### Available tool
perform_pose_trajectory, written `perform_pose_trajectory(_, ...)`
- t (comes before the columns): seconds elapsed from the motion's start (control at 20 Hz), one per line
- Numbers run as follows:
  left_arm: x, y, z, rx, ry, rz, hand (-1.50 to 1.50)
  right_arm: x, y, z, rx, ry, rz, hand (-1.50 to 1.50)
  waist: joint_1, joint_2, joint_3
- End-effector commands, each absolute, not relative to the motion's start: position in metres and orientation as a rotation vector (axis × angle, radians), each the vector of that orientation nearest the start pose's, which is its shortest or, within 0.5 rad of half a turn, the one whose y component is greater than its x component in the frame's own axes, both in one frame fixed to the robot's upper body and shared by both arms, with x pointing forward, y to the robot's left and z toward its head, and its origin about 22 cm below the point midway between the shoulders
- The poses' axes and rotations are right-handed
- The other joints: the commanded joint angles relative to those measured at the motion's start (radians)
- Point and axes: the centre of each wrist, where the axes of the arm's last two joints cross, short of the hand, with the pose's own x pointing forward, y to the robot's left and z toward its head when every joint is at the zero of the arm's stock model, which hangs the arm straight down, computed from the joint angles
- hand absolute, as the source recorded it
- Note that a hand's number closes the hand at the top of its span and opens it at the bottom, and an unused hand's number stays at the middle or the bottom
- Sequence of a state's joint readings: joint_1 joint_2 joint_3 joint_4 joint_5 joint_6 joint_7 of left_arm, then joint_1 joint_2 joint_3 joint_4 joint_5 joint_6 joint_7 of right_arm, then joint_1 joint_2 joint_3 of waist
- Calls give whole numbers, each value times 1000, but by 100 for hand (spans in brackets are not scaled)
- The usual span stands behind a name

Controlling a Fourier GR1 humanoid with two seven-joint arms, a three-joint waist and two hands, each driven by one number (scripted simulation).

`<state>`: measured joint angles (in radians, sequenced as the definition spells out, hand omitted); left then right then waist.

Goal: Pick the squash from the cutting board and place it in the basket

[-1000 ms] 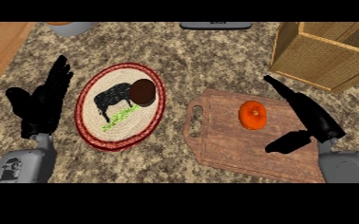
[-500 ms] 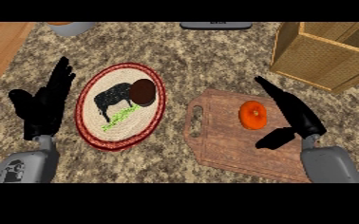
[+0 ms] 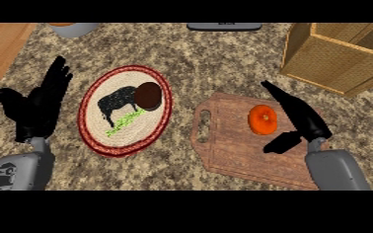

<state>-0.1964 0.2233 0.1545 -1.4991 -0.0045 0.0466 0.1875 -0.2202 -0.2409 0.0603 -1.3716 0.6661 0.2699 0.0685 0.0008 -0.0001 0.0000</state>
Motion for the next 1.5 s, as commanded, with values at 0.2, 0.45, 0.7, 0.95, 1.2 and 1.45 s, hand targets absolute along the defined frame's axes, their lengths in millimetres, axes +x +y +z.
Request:
perform_pose_trajectory(0.2,281,314,43,283,-1513,-30,0,313,-235,-6,-467,-1243,1011,-150,4,1,0)
perform_pose_trajectory(0.45,299,290,35,273,-1509,-21,0,308,-252,-22,-445,-1229,1033,-150,0,1,0)
perform_pose_trajectory(0.7,284,287,42,280,-1521,-21,0,286,-241,-15,-383,-1164,1261,150,-2,-2,0)
perform_pose_trajectory(0.95,287,305,53,279,-1515,-27,0,309,-241,-30,-326,-1220,1147,150,5,2,0)
perform_pose_trajectory(1.2,291,297,49,270,-1528,-28,0,289,-213,-40,-328,-1238,1125,150,-2,1,0)
perform_pose_trajectory(1.45,293,284,57,274,-1530,-25,0,256,-163,-75,-328,-1232,1123,150,7,4,1)
